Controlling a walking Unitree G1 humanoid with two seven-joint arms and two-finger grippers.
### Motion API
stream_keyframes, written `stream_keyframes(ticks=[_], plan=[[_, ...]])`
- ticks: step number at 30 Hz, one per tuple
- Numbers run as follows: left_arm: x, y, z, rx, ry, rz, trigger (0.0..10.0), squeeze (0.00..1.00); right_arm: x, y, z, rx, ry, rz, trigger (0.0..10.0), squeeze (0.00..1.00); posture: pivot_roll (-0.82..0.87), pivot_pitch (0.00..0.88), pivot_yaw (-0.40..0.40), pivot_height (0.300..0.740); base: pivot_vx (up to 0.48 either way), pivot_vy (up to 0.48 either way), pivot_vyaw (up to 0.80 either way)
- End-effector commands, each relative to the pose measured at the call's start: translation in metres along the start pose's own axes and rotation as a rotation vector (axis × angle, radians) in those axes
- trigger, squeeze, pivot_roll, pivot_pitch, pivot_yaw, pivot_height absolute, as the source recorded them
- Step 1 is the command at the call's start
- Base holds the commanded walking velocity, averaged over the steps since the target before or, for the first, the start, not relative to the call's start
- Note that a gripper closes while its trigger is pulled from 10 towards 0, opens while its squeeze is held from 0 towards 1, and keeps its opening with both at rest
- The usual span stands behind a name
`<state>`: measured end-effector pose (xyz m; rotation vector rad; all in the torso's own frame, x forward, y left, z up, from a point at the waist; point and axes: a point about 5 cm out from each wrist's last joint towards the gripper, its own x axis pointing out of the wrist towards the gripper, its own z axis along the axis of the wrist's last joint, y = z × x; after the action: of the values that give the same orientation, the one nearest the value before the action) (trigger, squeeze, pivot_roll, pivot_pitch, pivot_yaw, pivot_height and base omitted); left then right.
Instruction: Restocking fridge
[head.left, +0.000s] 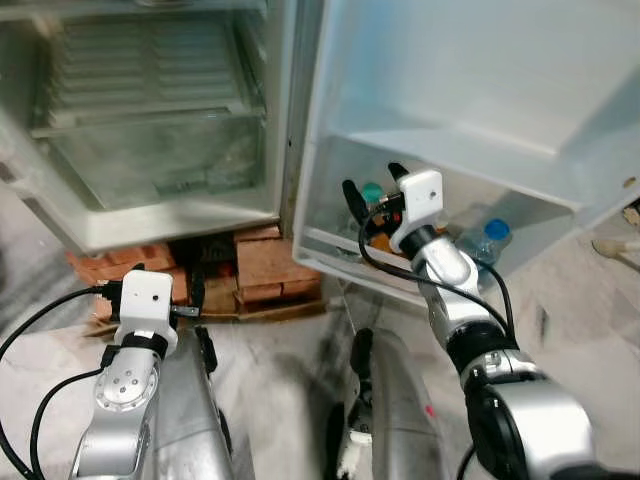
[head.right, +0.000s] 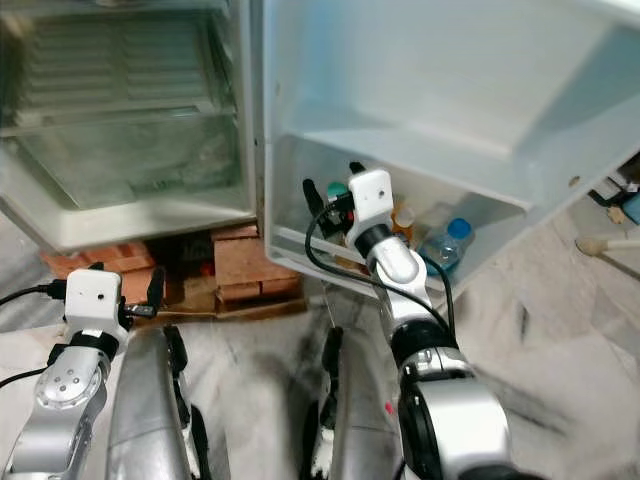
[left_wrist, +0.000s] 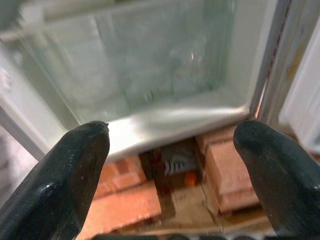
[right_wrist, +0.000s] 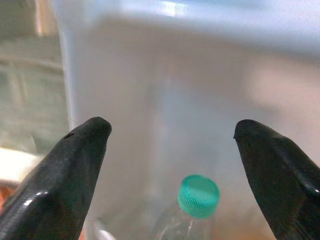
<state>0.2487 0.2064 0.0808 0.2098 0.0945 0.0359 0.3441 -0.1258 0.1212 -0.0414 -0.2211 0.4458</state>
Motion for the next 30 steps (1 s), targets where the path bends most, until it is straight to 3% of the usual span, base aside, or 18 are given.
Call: stream_keyframes(ticks=[1, 4, 7, 8, 14, 22, 30], plan=[[-0.002, -0.003, -0.004, -0.008, 0.008, -0.019, 10.0, 0.00, -0.007, -0.001, 0.002, 0.018, -0.017, -0.019, 10.0, 1.00, 0.10, 0.000, -0.092, 0.520, 0.000, 0.000, 0.00], [-0.002, -0.008, -0.003, -0.013, -0.011, -0.027, 10.0, 0.00, -0.031, 0.004, -0.005, 0.077, -0.003, -0.084, 10.0, 1.00, 0.09, 0.000, -0.078, 0.520, 0.000, 0.000, 0.00], [-0.002, -0.009, -0.004, -0.016, -0.016, -0.029, 10.0, 0.00, -0.037, 0.005, -0.006, 0.100, 0.000, -0.102, 10.0, 1.00, 0.09, 0.000, -0.072, 0.520, 0.000, 0.000, 0.00], [-0.002, -0.011, -0.004, -0.033, -0.016, -0.036, 10.0, 0.00, -0.044, 0.008, -0.008, 0.117, 0.029, -0.128, 10.0, 0.00, 0.09, 0.000, -0.063, 0.520, 0.000, 0.000, 0.00], [0.005, -0.018, 0.008, 0.015, -0.076, -0.092, 10.0, 0.00, -0.052, 0.016, 0.008, 0.135, -0.018, -0.119, 10.0, 0.00, 0.08, 0.000, -0.047, 0.520, 0.000, 0.000, 0.00], [0.013, -0.016, 0.016, 0.012, -0.114, -0.089, 10.0, 0.00, -0.046, 0.007, 0.032, 0.176, -0.059, -0.181, 10.0, 0.00, 0.08, 0.000, -0.047, 0.580, 0.000, 0.000, 0.00], [0.012, -0.021, 0.014, 0.004, -0.115, -0.086, 10.0, 0.00, -0.042, 0.002, 0.040, 0.164, -0.064, -0.188, 10.0, 0.00, 0.07, 0.000, -0.053, 0.630, 0.000, 0.000, 0.00]])
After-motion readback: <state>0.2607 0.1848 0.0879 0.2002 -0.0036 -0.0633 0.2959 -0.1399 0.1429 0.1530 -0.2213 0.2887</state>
